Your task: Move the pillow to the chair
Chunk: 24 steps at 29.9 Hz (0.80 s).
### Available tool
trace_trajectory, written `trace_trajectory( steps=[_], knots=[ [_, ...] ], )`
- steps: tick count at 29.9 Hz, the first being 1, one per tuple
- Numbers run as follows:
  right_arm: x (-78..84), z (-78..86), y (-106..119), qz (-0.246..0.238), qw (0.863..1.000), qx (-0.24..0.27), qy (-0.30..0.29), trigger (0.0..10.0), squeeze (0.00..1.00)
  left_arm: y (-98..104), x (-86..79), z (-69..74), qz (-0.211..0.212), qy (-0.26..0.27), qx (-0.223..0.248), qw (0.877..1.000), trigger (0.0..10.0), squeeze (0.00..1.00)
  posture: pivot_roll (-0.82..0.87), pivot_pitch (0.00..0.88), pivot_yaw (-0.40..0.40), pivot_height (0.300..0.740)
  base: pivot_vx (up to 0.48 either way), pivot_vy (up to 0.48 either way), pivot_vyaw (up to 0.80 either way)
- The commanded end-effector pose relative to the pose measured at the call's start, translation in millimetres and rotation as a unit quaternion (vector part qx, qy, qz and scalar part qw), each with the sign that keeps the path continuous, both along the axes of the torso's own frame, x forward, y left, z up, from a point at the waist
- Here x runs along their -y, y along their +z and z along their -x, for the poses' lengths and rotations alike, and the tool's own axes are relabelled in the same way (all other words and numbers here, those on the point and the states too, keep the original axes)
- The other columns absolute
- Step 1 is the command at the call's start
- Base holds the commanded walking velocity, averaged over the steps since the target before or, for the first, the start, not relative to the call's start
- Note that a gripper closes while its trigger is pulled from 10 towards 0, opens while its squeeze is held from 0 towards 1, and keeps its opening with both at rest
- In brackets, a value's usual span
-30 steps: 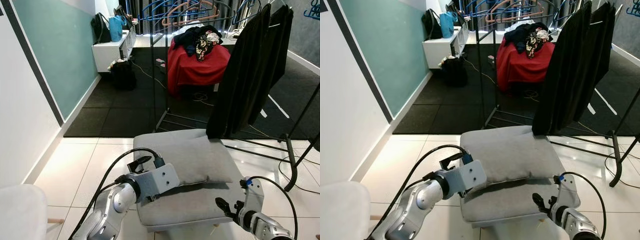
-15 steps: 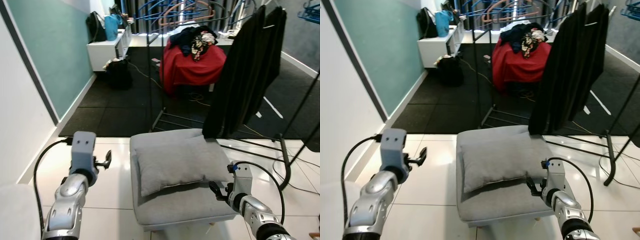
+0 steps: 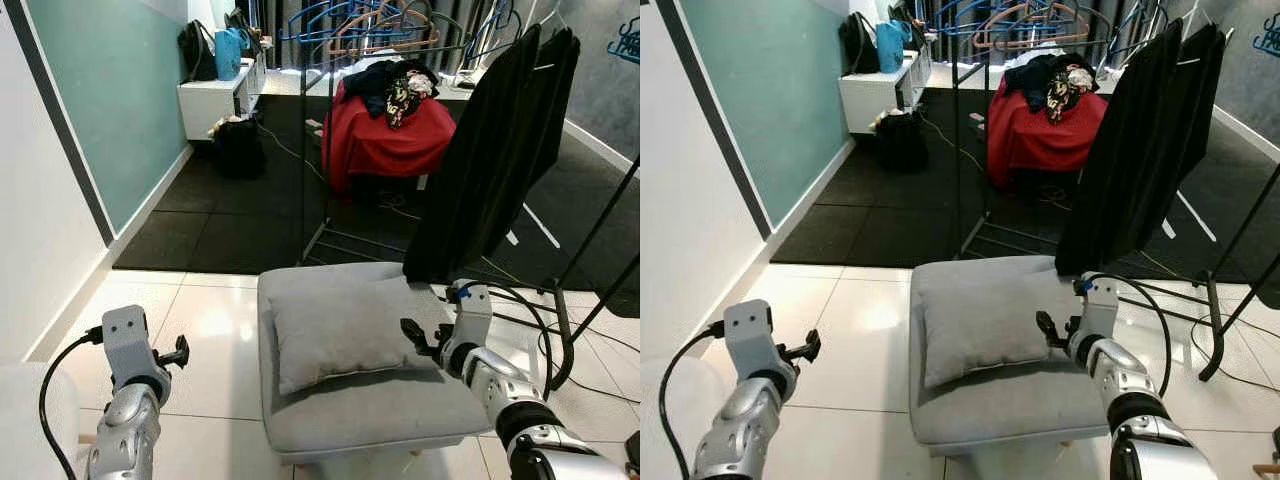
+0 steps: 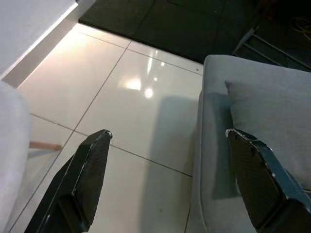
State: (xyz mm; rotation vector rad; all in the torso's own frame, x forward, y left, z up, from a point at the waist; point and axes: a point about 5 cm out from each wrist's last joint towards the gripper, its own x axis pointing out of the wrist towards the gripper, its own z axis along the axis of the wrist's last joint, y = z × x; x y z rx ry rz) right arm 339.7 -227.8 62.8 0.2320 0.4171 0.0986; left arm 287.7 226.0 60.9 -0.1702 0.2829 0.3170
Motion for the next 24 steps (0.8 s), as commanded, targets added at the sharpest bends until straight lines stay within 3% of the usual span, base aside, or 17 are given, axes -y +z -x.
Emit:
trace_trajectory(
  steps=[1,6,24],
  knots=[
    [-2.9,-5.8,7.1,-0.025,1.000,0.012,-0.005,10.0,0.00,-4.8,-0.6,0.3,-0.009,0.004,-0.007,1.000,10.0,0.00,-0.12,0.000,-0.037,0.680,0.000,0.000,0.00],
    [-4.5,-14.7,20.8,-0.076,0.996,0.039,-0.024,10.0,0.00,-2.5,-0.7,-3.6,0.011,-0.024,0.028,0.999,10.0,0.00,-0.10,0.000,-0.024,0.660,0.000,0.000,0.00],
    [4.5,-16.2,27.3,-0.127,0.988,0.061,-0.058,10.0,0.00,4.4,0.4,-7.5,0.017,-0.056,0.056,0.997,10.0,0.00,-0.09,0.019,-0.013,0.595,0.000,0.000,0.00]
  ],
)
